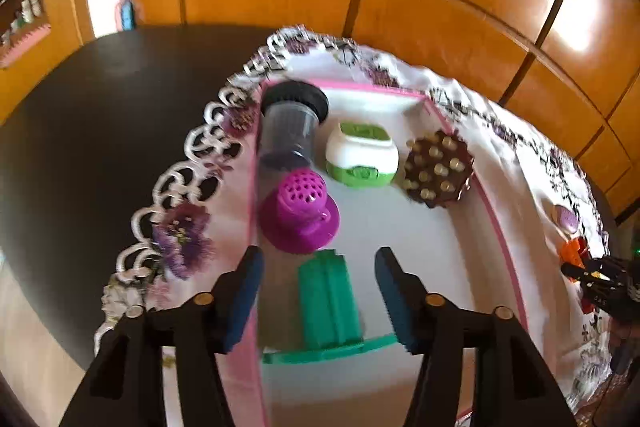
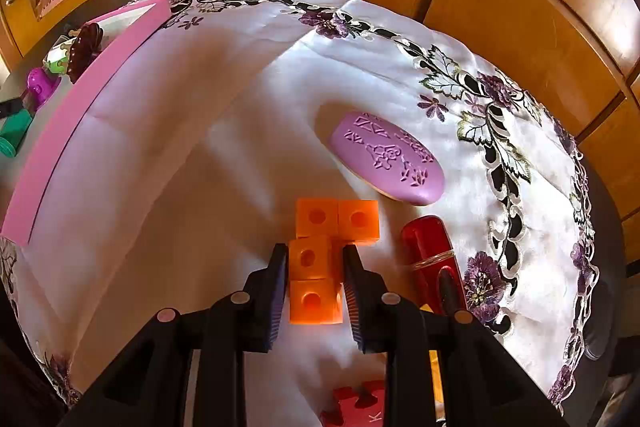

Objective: Organize rigid objects
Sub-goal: 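Lower the green stamp in the tray and open the left tool, then carry the orange blocks into the tray and release them with the right tool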

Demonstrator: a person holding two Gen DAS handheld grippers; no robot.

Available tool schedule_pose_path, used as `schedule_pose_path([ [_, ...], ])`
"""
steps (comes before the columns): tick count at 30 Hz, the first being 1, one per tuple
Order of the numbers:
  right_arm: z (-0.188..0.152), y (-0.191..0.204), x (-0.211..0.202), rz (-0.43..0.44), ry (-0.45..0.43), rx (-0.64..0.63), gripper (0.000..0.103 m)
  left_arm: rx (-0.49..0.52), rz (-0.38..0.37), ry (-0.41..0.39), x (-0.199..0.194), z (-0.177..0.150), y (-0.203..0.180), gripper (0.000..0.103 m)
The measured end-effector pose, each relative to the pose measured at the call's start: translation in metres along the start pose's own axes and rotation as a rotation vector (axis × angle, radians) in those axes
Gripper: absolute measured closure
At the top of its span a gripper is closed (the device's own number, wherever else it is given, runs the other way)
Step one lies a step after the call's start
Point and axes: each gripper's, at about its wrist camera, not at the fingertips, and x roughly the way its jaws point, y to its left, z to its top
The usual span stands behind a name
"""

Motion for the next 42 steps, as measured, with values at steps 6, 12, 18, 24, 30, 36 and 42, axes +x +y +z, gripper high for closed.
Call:
schedule_pose_path([
  [6, 0.000, 0.001, 0.000, -0.007, 0.001, -0.006, 0.077, -0.051, 0.027, -0.060, -0.031, -0.008, 0.001, 0.041],
  [12, 0.000, 0.003, 0.000, -0.017, 0.000, -0.013, 0.077, -0.026, 0.035, -0.088, -0.049, -0.022, -0.011, 0.041],
  [18, 0.001, 0.002, 0.000, -0.015, 0.005, 0.000, 0.077, -0.018, 0.040, -0.091, -0.052, -0.027, -0.015, 0.040],
  [24, 0.005, 0.003, -0.009, -0.014, -0.009, 0.028, 0.077, -0.006, 0.066, -0.107, -0.055, -0.028, -0.013, 0.040],
  [30, 0.018, 0.020, -0.040, 0.010, -0.103, 0.048, 0.077, -0.010, 0.065, -0.122, -0.060, -0.028, -0.009, 0.040],
  [36, 0.047, 0.073, -0.075, 0.140, -0.218, -0.021, 0.077, -0.037, 0.056, -0.115, -0.059, -0.030, 0.000, 0.040],
  [42, 0.077, 0.136, -0.084, 0.296, -0.254, -0.090, 0.077, -0.084, 0.073, -0.127, -0.065, -0.033, 0.023, 0.040],
])
